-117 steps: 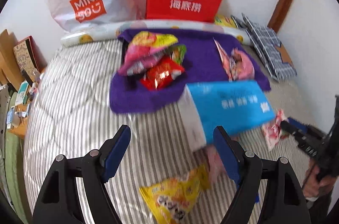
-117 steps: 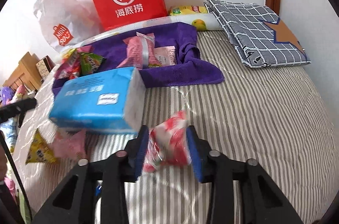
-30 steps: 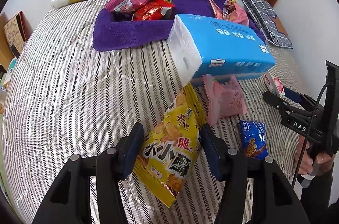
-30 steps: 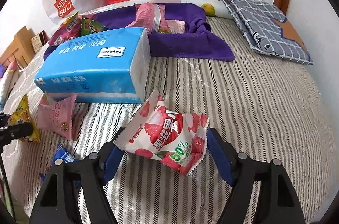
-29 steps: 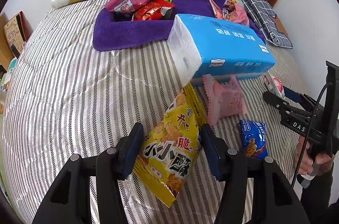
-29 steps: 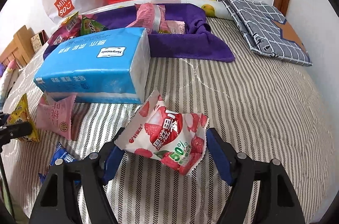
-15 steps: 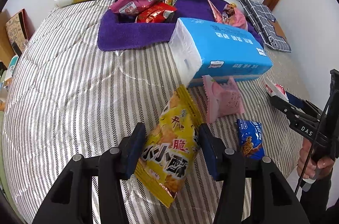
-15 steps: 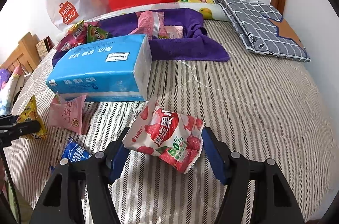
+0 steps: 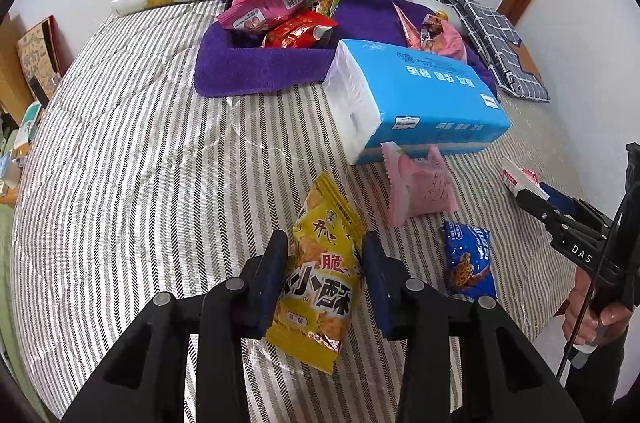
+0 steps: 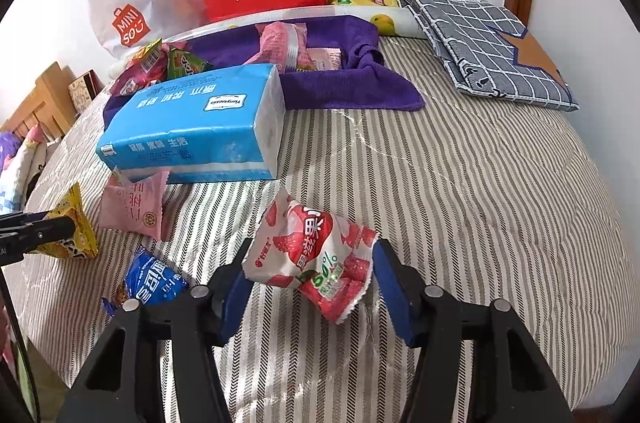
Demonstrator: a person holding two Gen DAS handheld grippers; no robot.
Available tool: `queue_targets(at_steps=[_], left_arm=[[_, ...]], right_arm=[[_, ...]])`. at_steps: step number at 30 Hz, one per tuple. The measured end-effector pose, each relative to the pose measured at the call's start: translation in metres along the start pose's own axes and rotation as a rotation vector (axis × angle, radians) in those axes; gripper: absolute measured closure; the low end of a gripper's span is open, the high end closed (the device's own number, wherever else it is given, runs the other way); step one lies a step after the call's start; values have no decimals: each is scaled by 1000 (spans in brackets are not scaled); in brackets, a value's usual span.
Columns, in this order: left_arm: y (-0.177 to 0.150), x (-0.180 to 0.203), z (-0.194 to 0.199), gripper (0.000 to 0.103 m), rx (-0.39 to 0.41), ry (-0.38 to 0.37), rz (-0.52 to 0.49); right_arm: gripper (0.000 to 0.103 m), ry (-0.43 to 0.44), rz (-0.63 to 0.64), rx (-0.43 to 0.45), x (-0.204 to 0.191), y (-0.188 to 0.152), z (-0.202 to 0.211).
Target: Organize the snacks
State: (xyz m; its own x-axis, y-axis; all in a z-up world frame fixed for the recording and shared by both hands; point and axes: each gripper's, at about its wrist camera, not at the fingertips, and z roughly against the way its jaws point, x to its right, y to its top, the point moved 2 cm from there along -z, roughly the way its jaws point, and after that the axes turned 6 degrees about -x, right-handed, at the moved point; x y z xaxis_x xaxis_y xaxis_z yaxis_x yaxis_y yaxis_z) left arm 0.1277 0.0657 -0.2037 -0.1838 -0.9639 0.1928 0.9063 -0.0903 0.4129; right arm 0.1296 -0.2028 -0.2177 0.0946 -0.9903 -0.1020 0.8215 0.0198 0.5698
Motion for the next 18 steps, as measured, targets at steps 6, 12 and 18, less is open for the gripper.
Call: queue_targets(at_steps=[6,12,18], left_arm=[[-1,2,7,69,18,-12,-8],[-1,3,13,70,35,-21,-6],[1,5,20,70,47,-28,-6]], right_arm=[[56,7,-16,4,3,-2,7],[58,7,-27,18,5,-3,15],[58,4,-27,39,4,1,25]])
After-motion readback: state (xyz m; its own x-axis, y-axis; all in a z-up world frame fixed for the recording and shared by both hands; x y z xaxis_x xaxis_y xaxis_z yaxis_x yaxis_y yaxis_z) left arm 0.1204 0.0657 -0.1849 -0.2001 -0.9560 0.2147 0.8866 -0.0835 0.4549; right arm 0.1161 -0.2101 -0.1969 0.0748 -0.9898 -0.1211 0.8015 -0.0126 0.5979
